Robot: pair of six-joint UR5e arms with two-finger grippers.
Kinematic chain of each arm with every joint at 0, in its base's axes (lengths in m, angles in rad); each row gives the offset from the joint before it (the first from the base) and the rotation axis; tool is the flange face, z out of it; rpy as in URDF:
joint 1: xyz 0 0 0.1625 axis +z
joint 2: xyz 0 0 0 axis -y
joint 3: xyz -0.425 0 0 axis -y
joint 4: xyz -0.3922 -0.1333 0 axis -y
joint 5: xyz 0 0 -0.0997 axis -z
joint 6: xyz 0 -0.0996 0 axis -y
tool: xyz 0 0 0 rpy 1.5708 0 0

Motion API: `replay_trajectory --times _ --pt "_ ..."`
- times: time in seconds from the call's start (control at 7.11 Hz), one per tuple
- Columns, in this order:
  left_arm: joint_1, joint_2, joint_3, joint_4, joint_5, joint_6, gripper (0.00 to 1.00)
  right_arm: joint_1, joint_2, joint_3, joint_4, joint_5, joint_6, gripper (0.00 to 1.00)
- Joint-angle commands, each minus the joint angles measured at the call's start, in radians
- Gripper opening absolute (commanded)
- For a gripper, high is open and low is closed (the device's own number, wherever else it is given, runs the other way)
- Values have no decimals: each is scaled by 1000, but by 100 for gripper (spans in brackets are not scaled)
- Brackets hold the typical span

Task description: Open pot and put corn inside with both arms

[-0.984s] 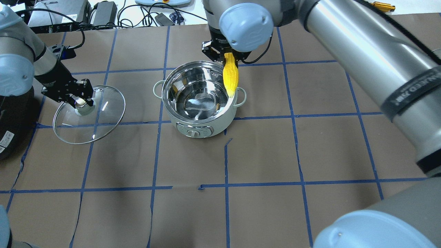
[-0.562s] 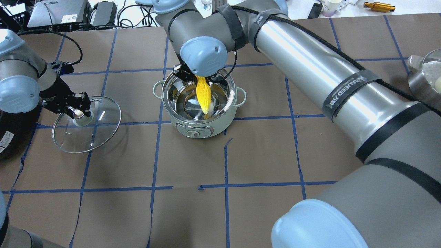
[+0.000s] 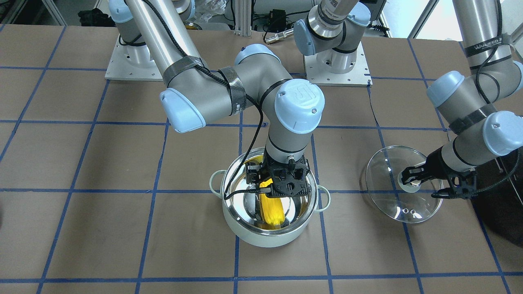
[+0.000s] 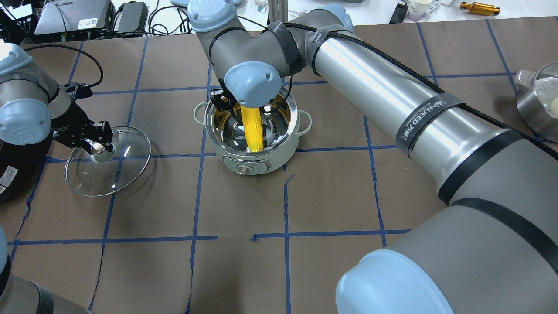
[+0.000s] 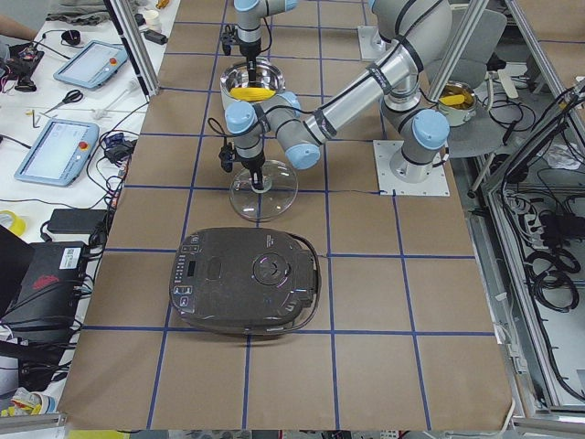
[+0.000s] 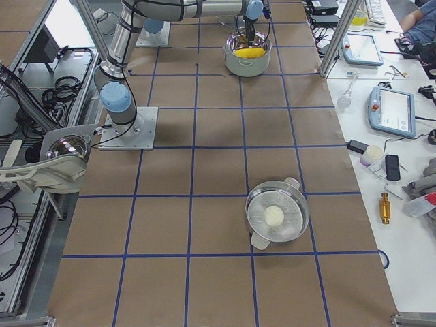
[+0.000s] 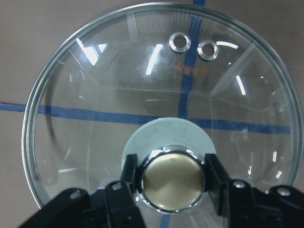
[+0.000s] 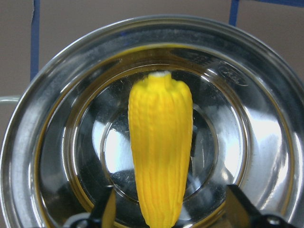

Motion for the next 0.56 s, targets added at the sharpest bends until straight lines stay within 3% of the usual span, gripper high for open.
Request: replay_trajectory --times 0.0,0.14,0.42 --pt "1 -3 -7 1 1 -8 78 -26 -55 8 0 -3 -8 100" --pt "1 -3 -7 -1 1 -7 89 -96 -114 10 14 0 -12 100" --pt "-1 -1 2 -2 1 -11 97 -252 -205 74 71 -3 -56 100"
